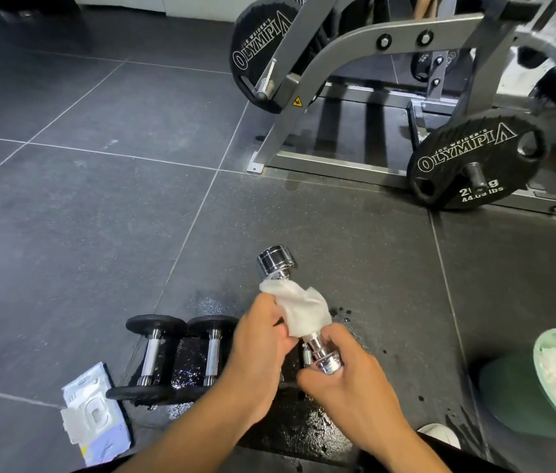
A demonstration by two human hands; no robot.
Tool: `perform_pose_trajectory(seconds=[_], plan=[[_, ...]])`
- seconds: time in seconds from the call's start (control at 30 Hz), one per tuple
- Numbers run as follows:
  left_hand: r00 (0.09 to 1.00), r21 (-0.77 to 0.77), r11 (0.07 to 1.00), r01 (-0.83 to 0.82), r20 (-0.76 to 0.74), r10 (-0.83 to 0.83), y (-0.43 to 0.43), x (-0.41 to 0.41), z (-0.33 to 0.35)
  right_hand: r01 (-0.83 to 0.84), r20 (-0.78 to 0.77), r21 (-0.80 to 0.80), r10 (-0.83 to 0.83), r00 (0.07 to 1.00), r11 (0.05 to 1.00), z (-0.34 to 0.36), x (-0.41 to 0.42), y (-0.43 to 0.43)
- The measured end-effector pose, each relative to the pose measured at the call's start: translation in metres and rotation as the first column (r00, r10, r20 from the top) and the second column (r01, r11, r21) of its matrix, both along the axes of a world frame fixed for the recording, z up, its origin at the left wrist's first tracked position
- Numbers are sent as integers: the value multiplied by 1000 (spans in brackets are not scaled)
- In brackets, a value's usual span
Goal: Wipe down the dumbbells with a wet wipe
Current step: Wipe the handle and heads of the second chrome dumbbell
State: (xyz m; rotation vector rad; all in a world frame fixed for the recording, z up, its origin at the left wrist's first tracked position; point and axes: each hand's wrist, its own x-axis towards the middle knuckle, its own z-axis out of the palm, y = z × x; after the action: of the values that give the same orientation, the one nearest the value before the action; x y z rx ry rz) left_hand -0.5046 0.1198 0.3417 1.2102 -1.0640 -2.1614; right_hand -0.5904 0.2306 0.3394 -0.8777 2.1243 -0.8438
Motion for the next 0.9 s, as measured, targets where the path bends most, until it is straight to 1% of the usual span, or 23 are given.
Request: perform_pose_trajectory(seconds=[0.07,0.1,0.17,0.2,0.27,0.33,0.43,0.47,0.53,0.57,0.63,0.67,0.7,0.73,0.77,0.8,0.83,0.9], plan=[[996,-42,999,7,84,-3,-9,2,-2,17,83,-14,-16,996,1000,0,1,0],[990,-74,997,23,139,-12,-13,2,-5,16,96,-16,-14,995,1000,0,1,0],[976,-107,993,55,217,-30,-18,3,-6,-10,78,-11,11,997,1000,2,0,1],[973,-121,990,79,224,-50,-20,2,-6,-22,68,-15,23,997,1000,3,-1,1],[976,-127,987,102,204,-75,-21,0,-6,-55,63,-24,56,996,998,4,-1,1],[987,-92,995,37,157,-22,-21,-3,-5,-71,108,-36,74,991,997,5,0,1],[999,86,995,-51,20,50,-24,-5,-3,-79,298,-112,109,948,991,6,0,1],[999,156,987,-43,-26,47,-25,-5,1,-78,373,-134,123,920,988,6,-1,1],[992,295,955,30,-126,8,-28,-5,6,-57,527,-161,135,839,985,8,-2,0],[985,354,933,68,-174,-6,-29,-6,8,-29,624,-178,136,769,984,9,-2,0],[967,413,903,115,-253,-8,-28,-8,12,36,794,-216,154,589,976,13,-1,0],[963,405,905,129,-269,-17,-27,-9,13,45,820,-226,165,548,973,15,-2,1],[961,389,911,136,-276,-25,-26,-10,14,26,800,-221,166,576,975,16,-3,1],[966,355,928,118,-256,-25,-26,-11,14,-10,723,-200,154,673,980,16,-5,1],[975,309,947,85,-221,-16,-25,-13,12,-43,596,-167,135,792,985,15,-6,1],[985,259,965,31,-172,14,-25,-15,10,-62,448,-131,115,886,989,14,-5,1],[990,218,976,-16,-130,45,-24,-18,10,-74,309,-94,99,946,993,12,-3,0],[995,159,984,-77,-58,87,-20,-22,10,-45,96,-14,46,994,999,12,2,-1]])
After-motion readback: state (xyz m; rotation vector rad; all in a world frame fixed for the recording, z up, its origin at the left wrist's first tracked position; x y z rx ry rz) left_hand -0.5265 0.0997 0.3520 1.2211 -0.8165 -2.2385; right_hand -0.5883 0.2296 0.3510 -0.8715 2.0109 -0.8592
